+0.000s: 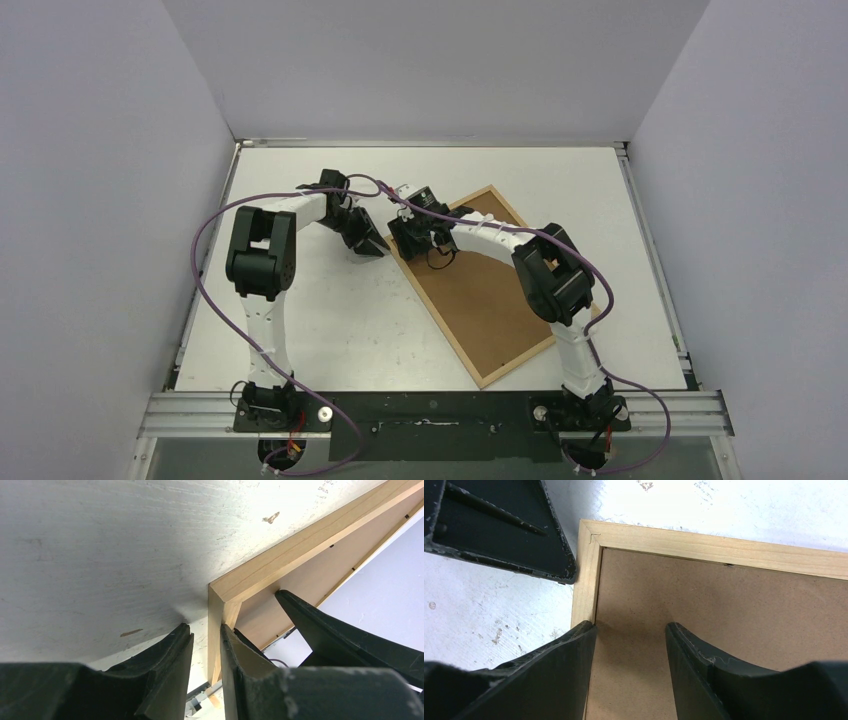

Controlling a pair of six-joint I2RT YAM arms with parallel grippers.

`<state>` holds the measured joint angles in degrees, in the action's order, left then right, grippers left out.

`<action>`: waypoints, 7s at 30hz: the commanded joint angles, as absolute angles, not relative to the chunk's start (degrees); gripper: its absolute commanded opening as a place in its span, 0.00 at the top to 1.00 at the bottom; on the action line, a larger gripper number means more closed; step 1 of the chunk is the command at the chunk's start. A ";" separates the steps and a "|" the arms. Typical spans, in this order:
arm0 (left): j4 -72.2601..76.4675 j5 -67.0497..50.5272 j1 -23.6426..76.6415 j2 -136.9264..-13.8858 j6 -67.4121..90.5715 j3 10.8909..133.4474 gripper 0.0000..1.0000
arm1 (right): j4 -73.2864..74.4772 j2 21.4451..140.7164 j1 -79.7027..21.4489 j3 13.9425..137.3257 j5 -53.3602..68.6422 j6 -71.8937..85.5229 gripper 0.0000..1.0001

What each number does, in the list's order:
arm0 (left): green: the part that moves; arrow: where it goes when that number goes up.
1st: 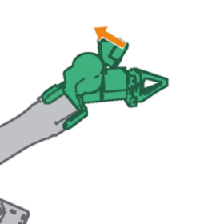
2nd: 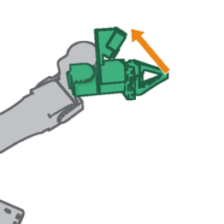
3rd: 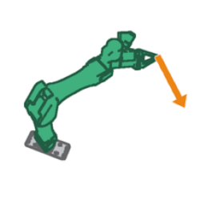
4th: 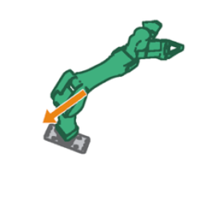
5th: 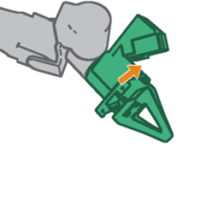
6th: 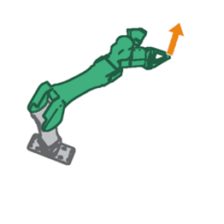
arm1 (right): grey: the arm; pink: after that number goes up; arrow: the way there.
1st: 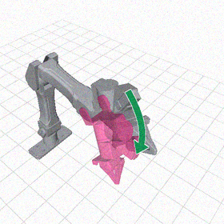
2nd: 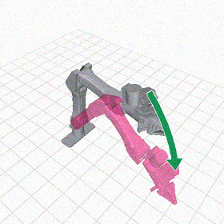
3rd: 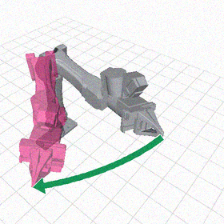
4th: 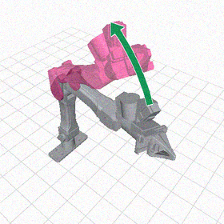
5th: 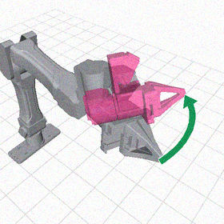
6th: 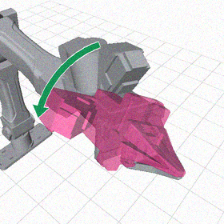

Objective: Put the photo into the frame
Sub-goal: Install the photo frame at the center of the board, then adjust the photo frame at the center of the board.

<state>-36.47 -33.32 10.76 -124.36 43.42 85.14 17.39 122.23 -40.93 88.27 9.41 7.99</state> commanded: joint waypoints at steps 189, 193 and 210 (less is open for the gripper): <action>-27.97 -31.67 22.76 -110.62 23.37 61.47 0.75 | 25.01 100.45 2.91 62.00 1.45 33.41 0.16; -22.50 -33.07 24.18 -106.52 26.71 54.74 0.76 | 21.17 104.19 2.77 65.41 4.39 31.35 0.16; -19.50 -32.41 17.69 -89.18 32.28 51.13 0.50 | 43.65 97.44 -2.63 80.99 -21.25 32.97 0.14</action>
